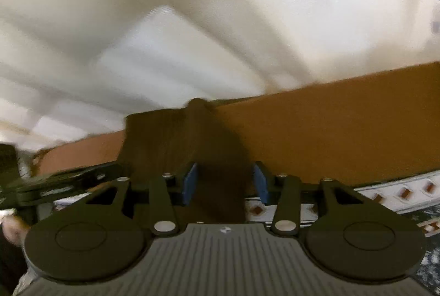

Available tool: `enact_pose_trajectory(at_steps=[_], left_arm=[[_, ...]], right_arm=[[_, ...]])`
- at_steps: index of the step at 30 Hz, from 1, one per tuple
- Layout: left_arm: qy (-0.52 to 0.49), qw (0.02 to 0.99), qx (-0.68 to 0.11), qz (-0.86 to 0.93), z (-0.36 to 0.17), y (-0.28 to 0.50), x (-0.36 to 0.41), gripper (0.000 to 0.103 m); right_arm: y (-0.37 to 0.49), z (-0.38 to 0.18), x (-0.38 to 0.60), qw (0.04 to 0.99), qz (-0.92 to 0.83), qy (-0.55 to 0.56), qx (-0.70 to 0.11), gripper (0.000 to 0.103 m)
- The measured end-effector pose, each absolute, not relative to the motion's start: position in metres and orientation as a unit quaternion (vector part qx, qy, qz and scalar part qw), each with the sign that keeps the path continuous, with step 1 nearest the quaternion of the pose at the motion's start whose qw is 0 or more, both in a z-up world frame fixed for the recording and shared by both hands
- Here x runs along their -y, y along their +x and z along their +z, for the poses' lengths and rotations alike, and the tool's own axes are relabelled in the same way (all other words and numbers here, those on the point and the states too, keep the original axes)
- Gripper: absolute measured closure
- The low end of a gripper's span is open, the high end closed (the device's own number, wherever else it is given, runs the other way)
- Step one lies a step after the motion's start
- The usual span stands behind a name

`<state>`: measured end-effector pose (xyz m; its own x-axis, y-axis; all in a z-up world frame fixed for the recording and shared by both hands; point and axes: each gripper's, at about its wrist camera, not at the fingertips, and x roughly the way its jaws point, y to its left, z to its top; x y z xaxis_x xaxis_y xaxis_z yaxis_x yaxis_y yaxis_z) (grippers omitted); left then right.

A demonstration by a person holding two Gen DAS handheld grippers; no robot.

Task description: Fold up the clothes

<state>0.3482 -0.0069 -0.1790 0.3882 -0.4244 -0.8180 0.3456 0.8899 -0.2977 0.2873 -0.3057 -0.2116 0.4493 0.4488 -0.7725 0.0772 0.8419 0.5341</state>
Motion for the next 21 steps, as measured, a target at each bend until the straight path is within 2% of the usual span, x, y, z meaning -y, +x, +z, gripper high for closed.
enact_pose_trajectory(at_steps=[1, 6, 12, 13, 14, 15, 16, 17, 18, 21], left_arm=[[-0.031, 0.841, -0.486, -0.236, -0.175, 0.346, 0.009, 0.103], [-0.040, 0.861, -0.447, -0.241, -0.167, 0.356, 0.022, 0.103], [-0.002, 0.863, -0.455, -0.221, -0.192, 0.363, 0.044, 0.103], [0.001, 0.864, -0.454, -0.215, -0.195, 0.362, 0.044, 0.099], [0.006, 0.864, -0.457, -0.213, -0.196, 0.361, 0.046, 0.097], [0.012, 0.861, -0.461, -0.214, -0.194, 0.360, 0.047, 0.086], [0.017, 0.859, -0.466, -0.214, -0.193, 0.360, 0.049, 0.061], [0.029, 0.858, -0.471, -0.204, -0.188, 0.359, 0.050, 0.041], [0.040, 0.860, -0.470, -0.195, -0.181, 0.356, 0.049, 0.039], [0.030, 0.865, -0.453, -0.213, -0.149, 0.339, 0.034, 0.039]], right_arm=[[0.287, -0.211, 0.304, 0.808, 0.127, 0.263, -0.511, 0.098], [0.273, -0.189, 0.322, 0.855, 0.092, 0.289, -0.422, 0.098], [0.275, -0.212, 0.332, 0.849, 0.051, 0.280, -0.445, 0.098], [0.277, -0.216, 0.332, 0.847, 0.047, 0.277, -0.452, 0.097], [0.277, -0.218, 0.331, 0.846, 0.044, 0.272, -0.456, 0.092], [0.278, -0.221, 0.329, 0.845, 0.041, 0.267, -0.461, 0.089], [0.279, -0.223, 0.328, 0.844, 0.038, 0.263, -0.465, 0.087], [0.277, -0.219, 0.328, 0.844, 0.035, 0.261, -0.467, 0.080], [0.275, -0.211, 0.329, 0.847, 0.026, 0.253, -0.466, 0.067], [0.252, -0.173, 0.336, 0.865, 0.025, 0.240, -0.441, 0.063]])
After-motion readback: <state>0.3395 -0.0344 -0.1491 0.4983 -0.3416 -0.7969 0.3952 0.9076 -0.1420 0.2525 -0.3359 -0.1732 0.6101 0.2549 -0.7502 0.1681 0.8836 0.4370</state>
